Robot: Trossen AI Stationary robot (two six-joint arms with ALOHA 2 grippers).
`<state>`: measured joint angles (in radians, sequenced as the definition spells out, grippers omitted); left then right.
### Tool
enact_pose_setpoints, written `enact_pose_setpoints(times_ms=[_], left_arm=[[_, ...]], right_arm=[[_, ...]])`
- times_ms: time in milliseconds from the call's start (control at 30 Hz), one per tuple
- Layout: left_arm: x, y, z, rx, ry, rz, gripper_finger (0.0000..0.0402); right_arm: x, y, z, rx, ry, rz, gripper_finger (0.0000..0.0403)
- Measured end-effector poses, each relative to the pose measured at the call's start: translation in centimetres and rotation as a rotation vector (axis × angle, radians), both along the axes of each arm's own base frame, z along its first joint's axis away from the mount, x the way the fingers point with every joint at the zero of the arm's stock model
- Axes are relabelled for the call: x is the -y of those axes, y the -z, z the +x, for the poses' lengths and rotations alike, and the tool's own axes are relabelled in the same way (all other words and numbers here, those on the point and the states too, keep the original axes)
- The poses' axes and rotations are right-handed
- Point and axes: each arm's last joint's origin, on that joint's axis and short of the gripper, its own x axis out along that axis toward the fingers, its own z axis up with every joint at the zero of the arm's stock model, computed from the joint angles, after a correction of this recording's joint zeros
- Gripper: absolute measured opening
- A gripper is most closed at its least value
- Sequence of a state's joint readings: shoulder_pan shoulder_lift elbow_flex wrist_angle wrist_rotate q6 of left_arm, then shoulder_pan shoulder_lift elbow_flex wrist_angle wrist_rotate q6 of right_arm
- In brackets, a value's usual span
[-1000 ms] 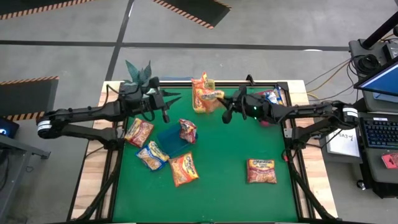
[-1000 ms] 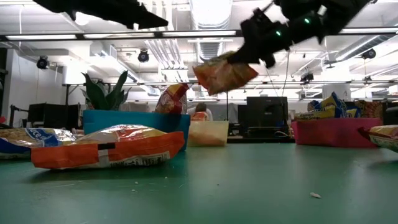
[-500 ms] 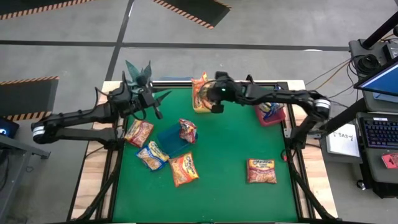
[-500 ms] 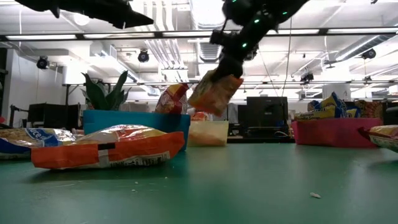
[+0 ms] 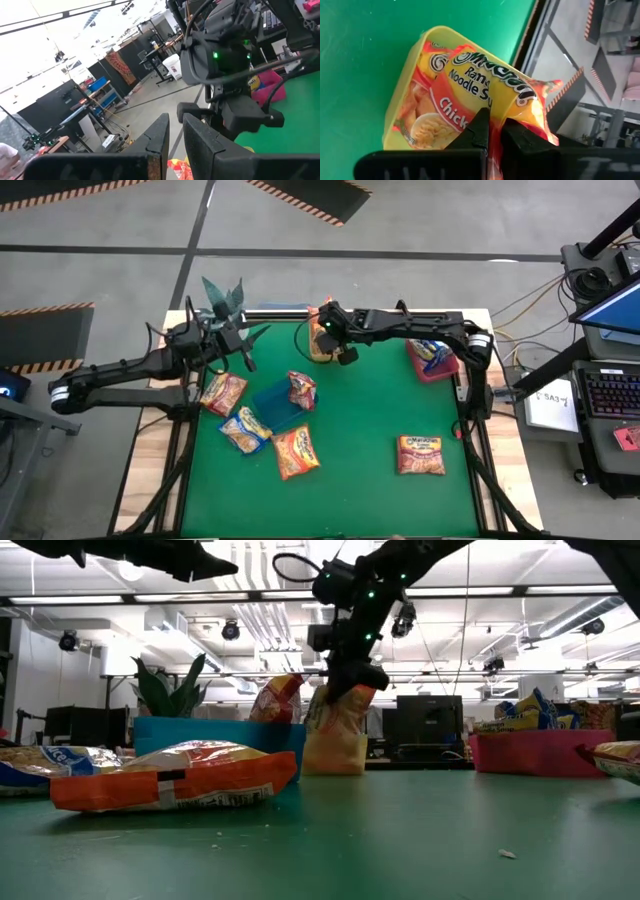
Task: Sort Maruchan noodles
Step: Put the orange noodle pack into the yellow bin
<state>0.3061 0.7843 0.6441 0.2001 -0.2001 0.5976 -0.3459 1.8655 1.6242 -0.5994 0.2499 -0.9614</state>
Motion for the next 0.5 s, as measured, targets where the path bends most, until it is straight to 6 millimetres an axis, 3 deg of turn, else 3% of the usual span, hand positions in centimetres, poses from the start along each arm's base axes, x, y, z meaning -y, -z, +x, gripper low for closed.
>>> enact_pose_setpoints(times_ms=[267, 500], left_arm=[[-0.09, 0.23, 0.29, -0.018, 0.000, 0.003, 0.0039], [-0.09, 0.22, 0.29, -0.018, 0.000, 0.006, 0.0039]], right_arm=[[0.01, 0.42, 0.18, -0.016, -0.016, 0.001, 0.0017], [0.06, 0.40, 0.33, 0.034, 0.047, 0.035, 0.0089]])
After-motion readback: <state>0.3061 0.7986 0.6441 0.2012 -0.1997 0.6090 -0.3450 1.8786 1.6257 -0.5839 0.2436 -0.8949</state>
